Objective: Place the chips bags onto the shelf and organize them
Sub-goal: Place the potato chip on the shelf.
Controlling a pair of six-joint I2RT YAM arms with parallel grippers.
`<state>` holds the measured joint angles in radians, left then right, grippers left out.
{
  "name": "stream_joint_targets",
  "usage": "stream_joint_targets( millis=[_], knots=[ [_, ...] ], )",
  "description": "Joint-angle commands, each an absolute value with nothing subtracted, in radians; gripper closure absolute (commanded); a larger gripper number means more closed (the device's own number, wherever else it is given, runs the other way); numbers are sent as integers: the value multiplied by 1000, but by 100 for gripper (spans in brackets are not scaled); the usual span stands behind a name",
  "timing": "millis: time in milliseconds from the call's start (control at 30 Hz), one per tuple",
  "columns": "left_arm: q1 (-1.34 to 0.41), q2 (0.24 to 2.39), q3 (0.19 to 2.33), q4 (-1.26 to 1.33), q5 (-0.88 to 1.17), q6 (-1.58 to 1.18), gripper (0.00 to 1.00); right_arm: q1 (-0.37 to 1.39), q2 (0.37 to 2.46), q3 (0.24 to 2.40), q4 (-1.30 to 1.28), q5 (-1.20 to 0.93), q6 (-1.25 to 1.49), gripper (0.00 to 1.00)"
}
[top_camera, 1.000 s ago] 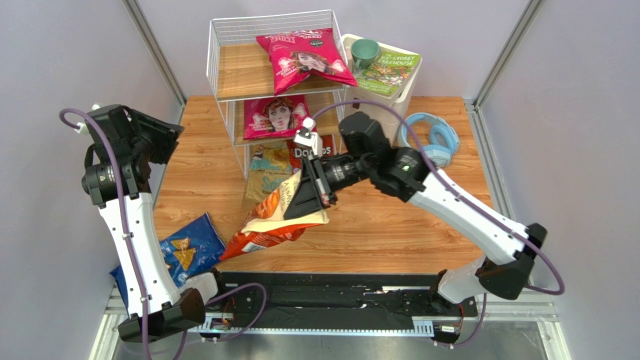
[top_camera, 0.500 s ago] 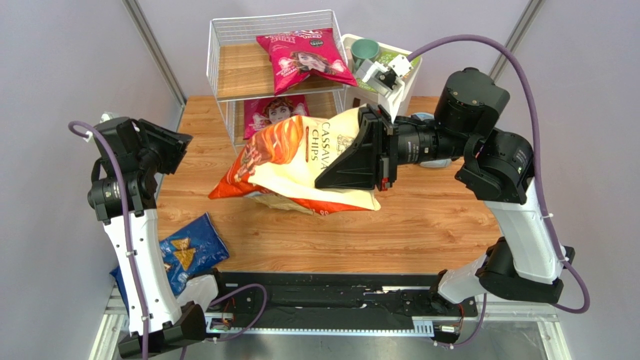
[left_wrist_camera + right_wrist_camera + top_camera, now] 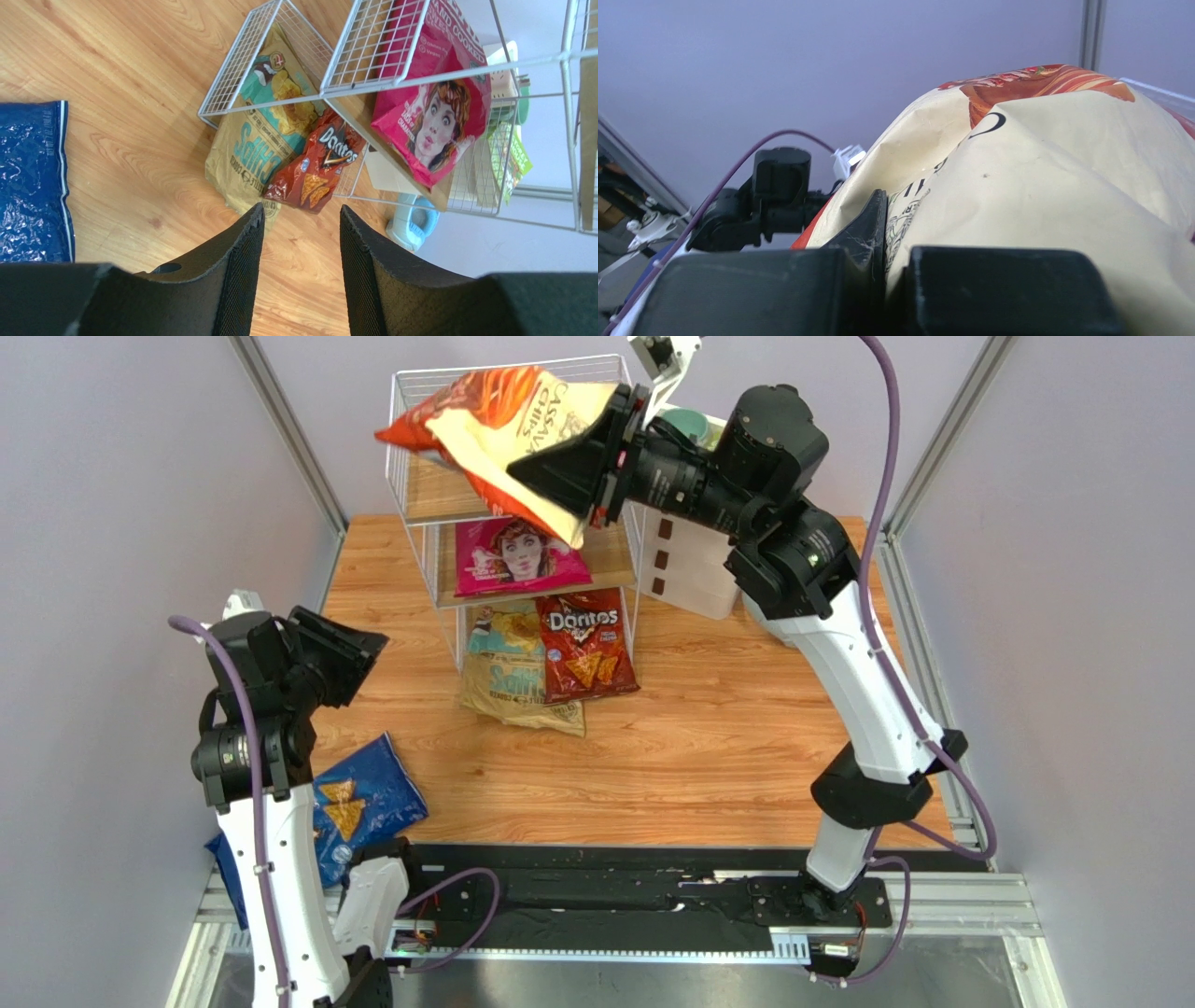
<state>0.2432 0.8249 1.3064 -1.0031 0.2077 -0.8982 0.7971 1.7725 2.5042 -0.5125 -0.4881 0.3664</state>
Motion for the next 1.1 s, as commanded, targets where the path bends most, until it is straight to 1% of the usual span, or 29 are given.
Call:
stream_joint_targets(
  millis=[0, 67, 167, 267, 333, 367, 400, 467, 633, 867, 967, 1000, 1033, 1067],
  knots=[
    [235, 790, 1266, -969, 222, -862, 50, 778, 1784, 2565, -207, -419, 396, 100],
    [233, 787, 1252, -966, 218, -858, 50, 778, 1810, 2562, -154, -404, 416, 100],
    [230, 785, 1240, -966, 215, -857, 50, 778, 1851, 2559, -138, -335, 401, 100],
    [227, 787, 1224, -963, 215, -861, 50, 784, 1876, 2547, -146, -226, 387, 100],
    [227, 787, 1215, -966, 215, -859, 50, 811, 1878, 2491, -146, -161, 356, 100],
    [226, 788, 1212, -971, 215, -854, 50, 825, 1876, 2467, -138, -81, 329, 100],
    [229, 784, 1210, -983, 215, -850, 50, 859, 1875, 2413, -130, -37, 263, 100],
    [229, 775, 1201, -995, 200, -836, 50, 880, 1891, 2382, -95, 38, 215, 100],
    [227, 746, 1166, -1012, 176, -825, 50, 896, 2025, 2488, -123, 121, 230, 100],
    [227, 742, 1152, -1011, 173, -827, 50, 937, 2078, 2467, -31, 340, 164, 100],
    [226, 741, 1150, -1011, 167, -825, 50, 943, 2091, 2468, -21, 380, 150, 100],
    [225, 739, 1149, -1011, 169, -825, 50, 943, 2094, 2471, -15, 382, 153, 100],
    [225, 739, 1144, -1011, 169, -825, 50, 945, 2095, 2476, -15, 364, 156, 90],
    [225, 739, 1141, -1011, 167, -825, 50, 943, 2100, 2490, -15, 347, 158, 84]
  ],
)
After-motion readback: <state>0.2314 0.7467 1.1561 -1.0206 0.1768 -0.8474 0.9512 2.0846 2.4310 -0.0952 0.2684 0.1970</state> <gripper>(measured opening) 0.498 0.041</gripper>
